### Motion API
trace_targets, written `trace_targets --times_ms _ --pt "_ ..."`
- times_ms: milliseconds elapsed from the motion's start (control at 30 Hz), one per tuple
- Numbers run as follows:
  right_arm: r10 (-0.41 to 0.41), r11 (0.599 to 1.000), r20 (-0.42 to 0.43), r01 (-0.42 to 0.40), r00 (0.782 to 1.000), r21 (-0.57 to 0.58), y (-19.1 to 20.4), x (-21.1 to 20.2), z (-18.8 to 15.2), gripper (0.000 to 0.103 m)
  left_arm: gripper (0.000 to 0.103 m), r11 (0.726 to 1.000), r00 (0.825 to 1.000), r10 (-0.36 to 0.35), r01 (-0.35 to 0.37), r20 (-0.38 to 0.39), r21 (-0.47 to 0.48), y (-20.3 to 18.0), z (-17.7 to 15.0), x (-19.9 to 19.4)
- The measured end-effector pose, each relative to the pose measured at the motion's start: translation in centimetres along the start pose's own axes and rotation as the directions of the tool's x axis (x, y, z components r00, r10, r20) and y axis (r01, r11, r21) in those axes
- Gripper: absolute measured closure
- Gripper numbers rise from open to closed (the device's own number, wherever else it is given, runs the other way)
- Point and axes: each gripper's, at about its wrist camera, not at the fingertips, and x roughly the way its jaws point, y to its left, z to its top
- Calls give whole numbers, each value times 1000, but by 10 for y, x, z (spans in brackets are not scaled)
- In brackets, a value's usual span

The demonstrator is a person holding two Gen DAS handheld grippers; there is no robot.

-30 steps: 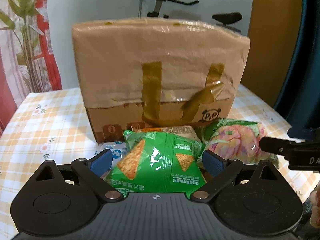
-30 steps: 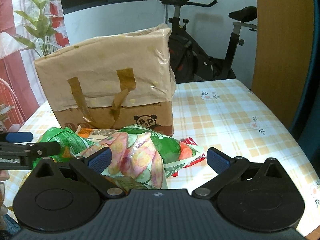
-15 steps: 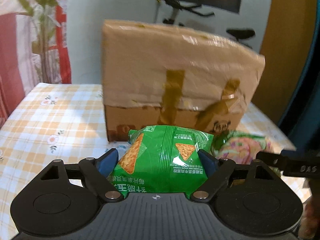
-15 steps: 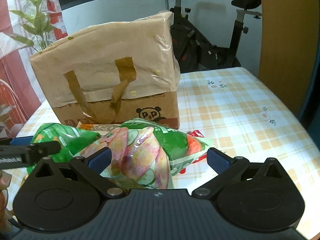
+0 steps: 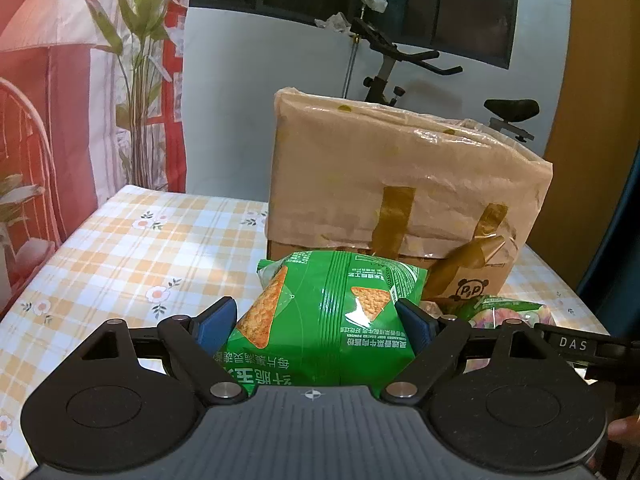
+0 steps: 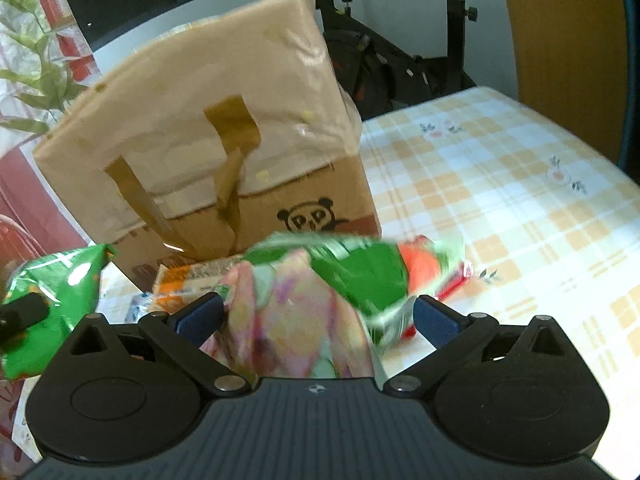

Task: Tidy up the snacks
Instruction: 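Grasp the green chip bag with left tool while right tool grasps pink bag, then lift both held bags over the box and release them inside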

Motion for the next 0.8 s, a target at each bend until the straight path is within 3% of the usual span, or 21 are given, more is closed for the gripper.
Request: trace_targets --times_ms 100,200,233,367,800 --pt "41 999 0 -41 999 32 -5 3 -4 4 16 1000 1000 2 -2 2 -9 4 -1 -3" --pt "64 998 18 -64 998 19 -6 -5 -2 19 16 1000 1000 0 0 17 -19 5 0 -7" --pt "61 998 31 -61 998 6 -4 -9 -2 28 16 1000 1000 0 0 24 -20 5 1 -9" --pt "82 996 77 -79 994 -35 -3 -28 1 42 16 1000 998 1 0 55 -12 3 4 -16" --pt "119 989 236 -94 964 -114 -3 -90 13 45 16 1000 990 -3 1 138 12 -1 18 -38"
